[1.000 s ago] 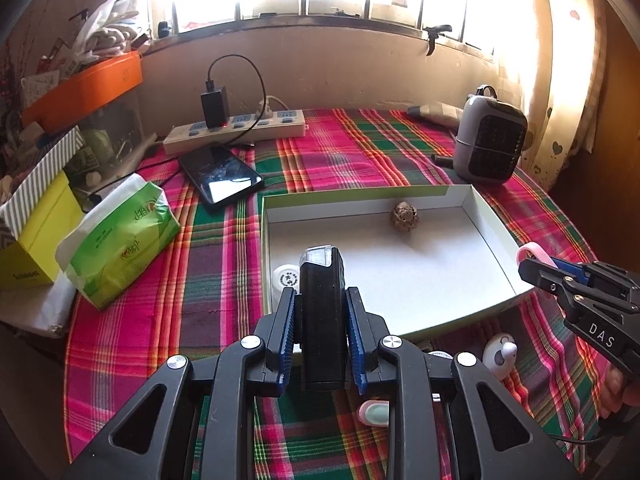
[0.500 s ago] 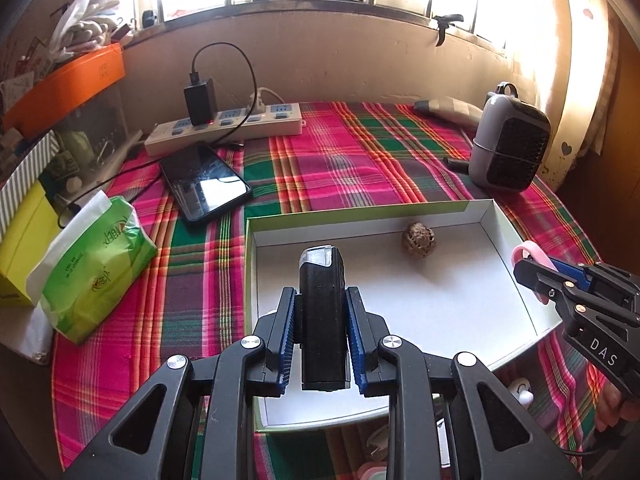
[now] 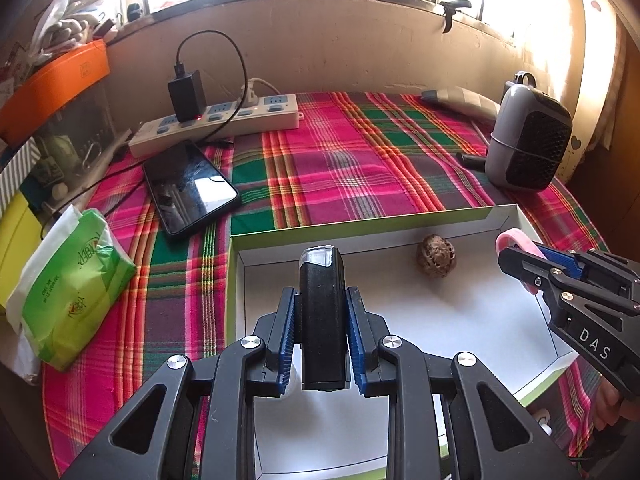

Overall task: Organize objects
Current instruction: 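Carry the black case and pink clip over the tray with both grippers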

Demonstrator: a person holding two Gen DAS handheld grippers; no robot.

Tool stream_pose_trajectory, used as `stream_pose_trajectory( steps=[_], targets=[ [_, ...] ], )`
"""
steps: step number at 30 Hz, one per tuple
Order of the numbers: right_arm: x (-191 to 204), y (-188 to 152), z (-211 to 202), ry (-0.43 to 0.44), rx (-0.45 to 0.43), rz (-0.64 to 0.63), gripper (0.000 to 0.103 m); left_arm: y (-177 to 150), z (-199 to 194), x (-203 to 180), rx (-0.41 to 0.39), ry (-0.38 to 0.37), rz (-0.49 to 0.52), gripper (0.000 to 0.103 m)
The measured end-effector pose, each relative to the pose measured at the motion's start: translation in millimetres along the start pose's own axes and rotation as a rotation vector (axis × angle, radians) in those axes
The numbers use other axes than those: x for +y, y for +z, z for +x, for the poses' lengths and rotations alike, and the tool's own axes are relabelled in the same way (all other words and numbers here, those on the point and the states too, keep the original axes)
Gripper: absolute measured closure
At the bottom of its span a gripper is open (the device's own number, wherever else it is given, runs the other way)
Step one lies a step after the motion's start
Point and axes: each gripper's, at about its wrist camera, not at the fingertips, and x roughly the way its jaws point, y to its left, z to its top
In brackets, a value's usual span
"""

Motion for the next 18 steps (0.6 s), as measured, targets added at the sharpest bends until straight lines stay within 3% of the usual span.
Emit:
stream_pose_trajectory(
  steps=[18],
  targets=[
    [-1, 9, 27, -0.002, 0.054, 0.003, 0.084, 2, 22, -3, 0.037, 0.009, 0.010, 0.081]
  ],
)
